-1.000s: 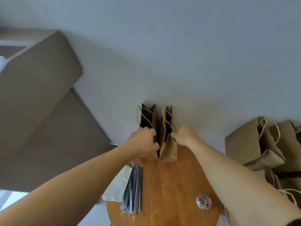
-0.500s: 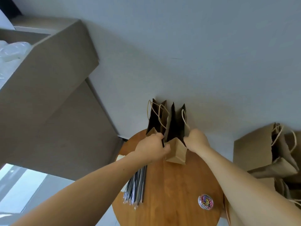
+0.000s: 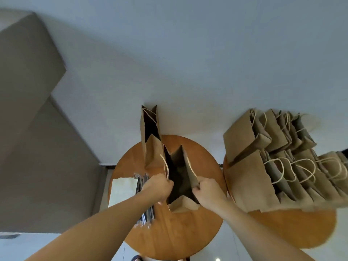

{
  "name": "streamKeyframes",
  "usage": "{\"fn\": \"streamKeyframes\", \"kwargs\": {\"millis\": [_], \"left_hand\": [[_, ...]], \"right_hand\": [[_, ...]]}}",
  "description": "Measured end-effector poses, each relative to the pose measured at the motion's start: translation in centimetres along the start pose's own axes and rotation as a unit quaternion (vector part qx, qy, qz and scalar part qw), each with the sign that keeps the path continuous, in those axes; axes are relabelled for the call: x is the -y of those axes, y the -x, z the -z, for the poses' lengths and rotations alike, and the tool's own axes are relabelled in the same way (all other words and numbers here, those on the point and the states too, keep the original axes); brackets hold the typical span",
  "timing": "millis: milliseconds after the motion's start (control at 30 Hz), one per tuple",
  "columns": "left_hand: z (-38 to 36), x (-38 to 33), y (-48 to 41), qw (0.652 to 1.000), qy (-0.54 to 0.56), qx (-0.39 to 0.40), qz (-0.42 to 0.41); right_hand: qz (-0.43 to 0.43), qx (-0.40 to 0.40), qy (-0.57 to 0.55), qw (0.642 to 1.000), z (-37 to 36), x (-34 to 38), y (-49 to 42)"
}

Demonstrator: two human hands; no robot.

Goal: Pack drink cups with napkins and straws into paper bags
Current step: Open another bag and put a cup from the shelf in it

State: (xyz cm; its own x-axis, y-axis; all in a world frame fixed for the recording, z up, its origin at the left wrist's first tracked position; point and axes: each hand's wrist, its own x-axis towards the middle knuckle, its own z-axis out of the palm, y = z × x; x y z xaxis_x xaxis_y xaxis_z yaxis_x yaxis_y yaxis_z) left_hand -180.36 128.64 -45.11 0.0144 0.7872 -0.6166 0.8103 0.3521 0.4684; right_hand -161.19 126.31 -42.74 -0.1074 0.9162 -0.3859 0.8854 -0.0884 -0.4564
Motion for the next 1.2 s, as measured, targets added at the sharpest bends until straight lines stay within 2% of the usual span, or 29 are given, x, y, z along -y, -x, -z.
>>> {"fn": "streamKeyframes", "kwargs": {"millis": [100, 233, 400, 533, 600, 667, 800, 900, 1033, 1100, 1200], "left_hand": [[-1.1, 1.5, 0.9, 1.0, -0.028, 0.009, -0.009], [-3.2, 3.5, 2.2, 0.999, -0.008, 0.034, 0.004], [-4.0, 5.4, 3.2, 0.999, 0.005, -0.01, 0.034], [-4.8, 5.6, 3.6, 0.996, -0.018, -0.062, 0.062], [-5.7, 5.3, 3.6, 0.995, 0.025, -0.065, 0.07], [-6.4, 4.9, 3.5, 0.994, 0.082, -0.043, 0.062], [-6.2, 3.8, 3.4, 1.0, 0.019, -0.002, 0.013], [-4.8, 3.1, 4.0, 1.0, 0.025, 0.004, -0.009], [-2.4, 2.5, 4.5, 0.997, 0.003, 0.06, -0.052], [-1.3, 2.1, 5.0, 0.996, -0.043, 0.045, -0.065], [0.6, 1.1, 5.5, 0.989, -0.126, -0.044, -0.062]], "right_hand": [[-0.053, 0.004, 0.001, 0.999, -2.4, -0.8, 1.7], [-0.133, -0.007, 0.035, 0.991, -3.7, -2.4, 3.3], [-0.158, -0.02, 0.054, 0.986, -3.1, -4.2, 3.7], [-0.132, -0.029, 0.028, 0.99, -2.7, -4.3, 3.3], [-0.119, -0.009, 0.012, 0.993, -2.9, -4.1, 3.3], [-0.095, 0.024, -0.007, 0.995, -3.4, -4.2, 3.2], [-0.051, 0.061, -0.029, 0.996, -3.5, -4.4, 2.8], [-0.03, 0.074, -0.043, 0.996, -2.6, -4.3, 2.4], [0.022, 0.1, -0.041, 0.994, -0.9, -4.0, 2.0], [0.051, 0.117, -0.038, 0.991, 0.1, -3.6, 1.8], [0.1, 0.084, -0.017, 0.991, 1.9, -2.0, 1.4]]}}
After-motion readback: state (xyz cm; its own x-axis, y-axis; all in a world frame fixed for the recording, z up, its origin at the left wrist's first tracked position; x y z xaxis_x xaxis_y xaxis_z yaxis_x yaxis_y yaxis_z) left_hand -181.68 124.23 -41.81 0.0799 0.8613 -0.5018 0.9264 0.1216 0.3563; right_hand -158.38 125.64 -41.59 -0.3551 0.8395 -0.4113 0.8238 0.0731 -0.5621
